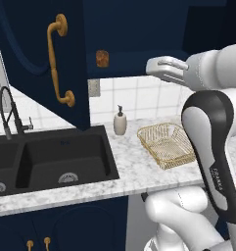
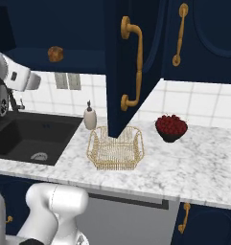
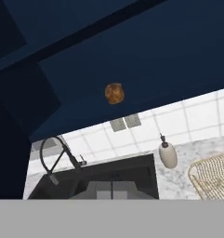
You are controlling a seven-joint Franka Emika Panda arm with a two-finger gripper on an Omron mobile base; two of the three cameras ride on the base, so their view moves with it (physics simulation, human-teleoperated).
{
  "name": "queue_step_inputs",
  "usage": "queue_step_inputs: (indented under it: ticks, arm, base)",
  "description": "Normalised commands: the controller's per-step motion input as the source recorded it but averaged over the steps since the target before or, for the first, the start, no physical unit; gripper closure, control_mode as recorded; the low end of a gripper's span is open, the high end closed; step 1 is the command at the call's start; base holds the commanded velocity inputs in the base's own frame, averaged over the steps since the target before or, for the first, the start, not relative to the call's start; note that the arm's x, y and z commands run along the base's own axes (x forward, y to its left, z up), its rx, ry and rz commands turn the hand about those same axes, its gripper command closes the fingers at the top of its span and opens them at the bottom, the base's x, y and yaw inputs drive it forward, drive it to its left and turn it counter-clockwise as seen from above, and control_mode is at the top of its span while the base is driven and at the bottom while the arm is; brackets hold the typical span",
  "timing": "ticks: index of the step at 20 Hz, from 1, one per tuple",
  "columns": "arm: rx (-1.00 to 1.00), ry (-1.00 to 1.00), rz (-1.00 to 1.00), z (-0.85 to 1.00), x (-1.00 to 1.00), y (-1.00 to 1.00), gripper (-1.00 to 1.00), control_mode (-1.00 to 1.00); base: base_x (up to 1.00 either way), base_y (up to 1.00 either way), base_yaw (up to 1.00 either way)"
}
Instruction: Open the cabinet, pick up the bread from the cabinet and place it in the basket. Then move the basket to the dining counter.
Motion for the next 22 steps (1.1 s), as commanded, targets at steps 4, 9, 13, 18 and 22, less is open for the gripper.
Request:
queue_step_inputs:
  ticks: [4, 9, 13, 18, 22]
  arm:
    - [-0.04, -0.05, 0.05, 0.00, 0.62, -0.18, -1.00, -1.00]
    - [-0.11, 0.00, 0.00, 0.02, 0.47, 0.00, -1.00, -1.00]
    - [-0.03, 0.02, 0.15, 0.00, 0.52, 0.01, -1.00, -1.00]
    - [-0.04, -0.01, 0.25, 0.00, 0.45, 0.31, -1.00, -1.00]
    - [-0.16, -0.04, -0.01, 0.00, 0.32, 0.34, -1.00, -1.00]
  base:
    - [0.00, 0.00, 0.00]
    - [0.00, 0.00, 0.00]
    - [0.00, 0.00, 0.00]
    - [0.00, 0.00, 0.00]
    - [0.00, 0.00, 0.00]
